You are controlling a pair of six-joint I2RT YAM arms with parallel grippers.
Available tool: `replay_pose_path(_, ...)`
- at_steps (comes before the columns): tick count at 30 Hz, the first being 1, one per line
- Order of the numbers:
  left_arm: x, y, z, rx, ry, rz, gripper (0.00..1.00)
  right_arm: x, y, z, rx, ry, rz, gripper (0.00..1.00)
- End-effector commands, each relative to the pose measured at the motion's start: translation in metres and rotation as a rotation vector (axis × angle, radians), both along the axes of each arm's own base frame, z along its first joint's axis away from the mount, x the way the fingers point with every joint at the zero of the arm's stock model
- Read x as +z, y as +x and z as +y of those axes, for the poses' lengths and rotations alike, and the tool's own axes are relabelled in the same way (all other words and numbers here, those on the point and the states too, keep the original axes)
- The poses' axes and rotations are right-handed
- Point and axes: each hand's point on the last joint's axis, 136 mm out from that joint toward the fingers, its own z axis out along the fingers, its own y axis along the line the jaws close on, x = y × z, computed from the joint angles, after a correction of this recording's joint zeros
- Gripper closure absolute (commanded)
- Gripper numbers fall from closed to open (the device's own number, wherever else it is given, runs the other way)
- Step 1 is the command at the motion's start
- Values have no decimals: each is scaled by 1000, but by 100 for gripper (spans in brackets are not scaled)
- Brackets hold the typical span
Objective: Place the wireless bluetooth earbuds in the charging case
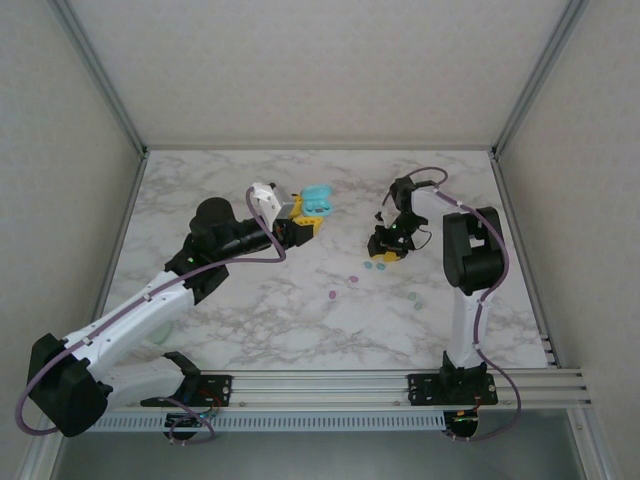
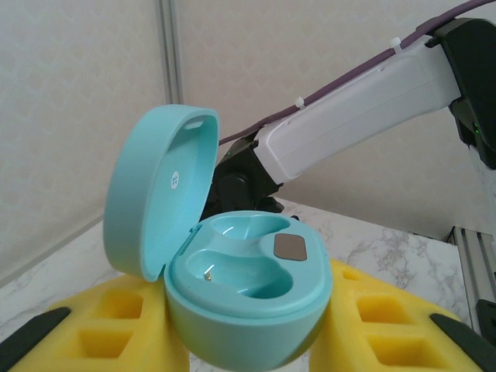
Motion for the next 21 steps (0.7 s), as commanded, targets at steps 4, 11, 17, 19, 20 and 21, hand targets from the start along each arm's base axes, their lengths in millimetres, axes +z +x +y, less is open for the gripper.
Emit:
replay_pose_path(4,17,1,3,6,-15,-47,84,0,-21,2,6,15,56,59)
replay_pose_path(11,16,0,3,3,-16,-45,84,2,-27,-3,6,-10,58,59)
replay_pose_path(17,16,-1,4,4,-17,-44,84,5,-29,-3,4,-16,56,59)
replay_pose_path(19,17,-1,4,3,-18,-44,84,6,-30,-3,8,-23,55,59)
replay_pose_path(20,17,-1,4,3,-18,-45,84,6,-31,-3,7,-28,56,60)
replay_pose_path(21,17,-1,4,3,-18,-45,84,7,-32,-3,9,-28,57,60)
